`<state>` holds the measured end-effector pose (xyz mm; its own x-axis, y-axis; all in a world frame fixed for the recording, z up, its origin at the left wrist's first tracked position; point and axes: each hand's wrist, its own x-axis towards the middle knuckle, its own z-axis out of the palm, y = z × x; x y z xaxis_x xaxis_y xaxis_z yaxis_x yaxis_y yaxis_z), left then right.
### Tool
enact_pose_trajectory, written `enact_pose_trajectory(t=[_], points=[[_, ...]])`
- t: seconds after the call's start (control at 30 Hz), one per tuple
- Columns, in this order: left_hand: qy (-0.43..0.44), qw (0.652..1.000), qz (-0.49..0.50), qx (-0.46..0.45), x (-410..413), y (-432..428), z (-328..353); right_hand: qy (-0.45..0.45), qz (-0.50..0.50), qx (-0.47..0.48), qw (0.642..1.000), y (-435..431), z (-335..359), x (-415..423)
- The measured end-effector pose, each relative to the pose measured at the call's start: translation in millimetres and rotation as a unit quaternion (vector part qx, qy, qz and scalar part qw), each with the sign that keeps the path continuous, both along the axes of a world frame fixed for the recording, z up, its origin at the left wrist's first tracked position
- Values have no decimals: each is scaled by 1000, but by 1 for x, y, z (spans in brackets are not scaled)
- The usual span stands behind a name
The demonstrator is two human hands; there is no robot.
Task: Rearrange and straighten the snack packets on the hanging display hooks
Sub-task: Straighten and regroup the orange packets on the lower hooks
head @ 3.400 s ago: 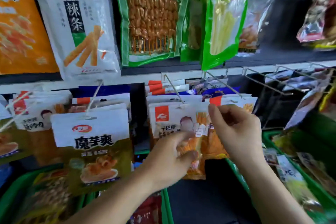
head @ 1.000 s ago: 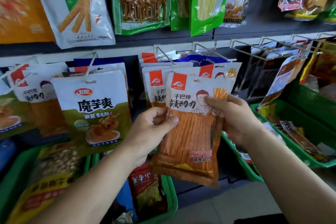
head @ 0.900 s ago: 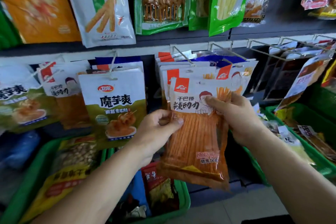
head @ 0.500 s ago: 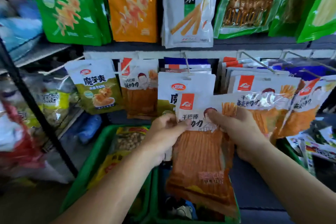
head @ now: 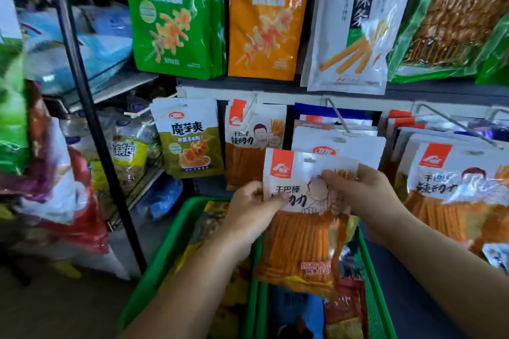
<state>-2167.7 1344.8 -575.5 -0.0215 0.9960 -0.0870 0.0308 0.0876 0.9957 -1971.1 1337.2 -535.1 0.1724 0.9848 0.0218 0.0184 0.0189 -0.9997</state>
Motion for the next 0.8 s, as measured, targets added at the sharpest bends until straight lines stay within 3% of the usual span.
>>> enact_pose_trajectory(t=[0.27, 0.4, 0.53, 0.7, 0.8], points=[[50, 999, -2, 2, -24, -7, 15, -15, 70, -28, 997, -4, 7, -17], [-9, 999, 32, -9, -47, -2, 6, -46, 111, -26, 992, 9, 16, -38], [-3, 999, 40, -19, -64, 18, -4, -102, 121, 4, 987, 31, 15, -63], [1, 993, 99, 61, -80, 37, -12, -148, 90, 57, 983, 58, 14, -95], [50, 985, 105, 124, -82, 43, -22, -131, 83, 77, 985, 66, 15, -107]])
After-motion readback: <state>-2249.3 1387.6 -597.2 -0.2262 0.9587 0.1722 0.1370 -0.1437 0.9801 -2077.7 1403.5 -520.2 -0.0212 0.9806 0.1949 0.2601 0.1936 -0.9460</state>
